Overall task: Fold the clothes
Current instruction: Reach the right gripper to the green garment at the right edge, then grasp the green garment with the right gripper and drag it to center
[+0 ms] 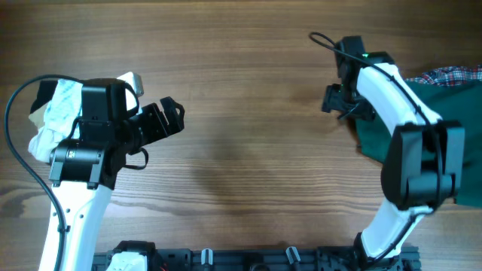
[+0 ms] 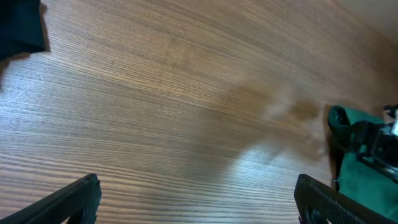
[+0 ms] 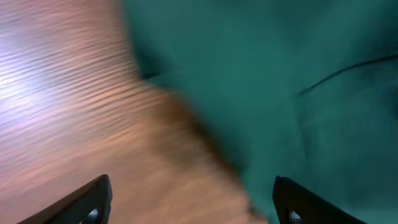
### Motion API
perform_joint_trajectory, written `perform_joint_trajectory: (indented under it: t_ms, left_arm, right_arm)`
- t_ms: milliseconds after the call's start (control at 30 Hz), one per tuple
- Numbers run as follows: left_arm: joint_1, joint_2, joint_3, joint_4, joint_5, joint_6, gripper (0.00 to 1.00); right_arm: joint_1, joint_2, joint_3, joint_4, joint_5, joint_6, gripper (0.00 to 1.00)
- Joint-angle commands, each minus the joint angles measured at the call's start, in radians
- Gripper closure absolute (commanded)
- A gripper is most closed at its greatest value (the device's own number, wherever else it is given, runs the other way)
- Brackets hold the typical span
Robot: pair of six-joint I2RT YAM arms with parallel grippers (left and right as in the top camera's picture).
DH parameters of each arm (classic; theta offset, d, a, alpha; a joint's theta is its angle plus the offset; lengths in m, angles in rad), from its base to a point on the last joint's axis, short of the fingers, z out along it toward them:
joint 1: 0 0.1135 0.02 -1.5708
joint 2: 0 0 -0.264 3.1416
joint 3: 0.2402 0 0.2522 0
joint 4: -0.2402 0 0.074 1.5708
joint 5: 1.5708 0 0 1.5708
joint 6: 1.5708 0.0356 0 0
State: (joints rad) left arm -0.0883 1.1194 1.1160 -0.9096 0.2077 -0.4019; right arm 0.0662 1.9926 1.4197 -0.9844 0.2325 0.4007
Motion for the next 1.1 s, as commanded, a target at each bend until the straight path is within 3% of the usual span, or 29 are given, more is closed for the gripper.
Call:
perform_joint_trajectory:
  t_ms: [0,100,200,267,367,533,633,800,867,1067]
  left_arm:
    - [0.006,0.003,0.015,0.0,0.008,0.002,0.0]
    - [0.006,0.003,0.015,0.002,0.009,0.002,0.0]
    - [0.006,0.003,0.015,0.003,0.009,0.002,0.0]
    - [0.006,0.003,0.015,0.003,0.009,0.002,0.0]
    - [0.006,0.003,0.015,0.005,0.009,0.002,0.0]
    - [0.006,0.003,0.015,0.008,0.009,0.002,0.0]
    - [0.006,0.003,0.015,0.008,0.009,0.002,0.0]
    - [0.006,0.003,0.015,0.007,0.009,0.002,0.0]
    - [0.006,0.003,0.015,0.007,0.009,0.002,0.0]
    - [0.006,0.003,0.015,0.007,0.009,0.002,0.0]
  right_arm:
    - [-0.062,0.045,0.0,0.011,0.079,0.047,0.21]
    - [-0.081,0.046,-0.003,0.034,0.113,0.046,0.36]
    - [-0.08,0.044,-0.001,0.041,0.136,0.047,0.77]
    - [-0.08,0.029,0.013,0.004,0.162,0.048,0.96]
    - [-0.064,-0.053,0.067,-0.08,0.141,0.045,0.96]
    - [0.076,-0.338,0.158,-0.063,-0.303,-0.244,0.96]
    - [0.225,-0.496,0.194,0.05,-0.474,-0.279,0.96]
    - [0.399,-0.529,0.195,0.154,-0.463,-0.238,0.96]
    - [0.417,-0.514,0.195,0.161,-0.382,-0.235,0.96]
    - [0.418,-0.483,0.195,0.13,-0.38,-0.237,0.96]
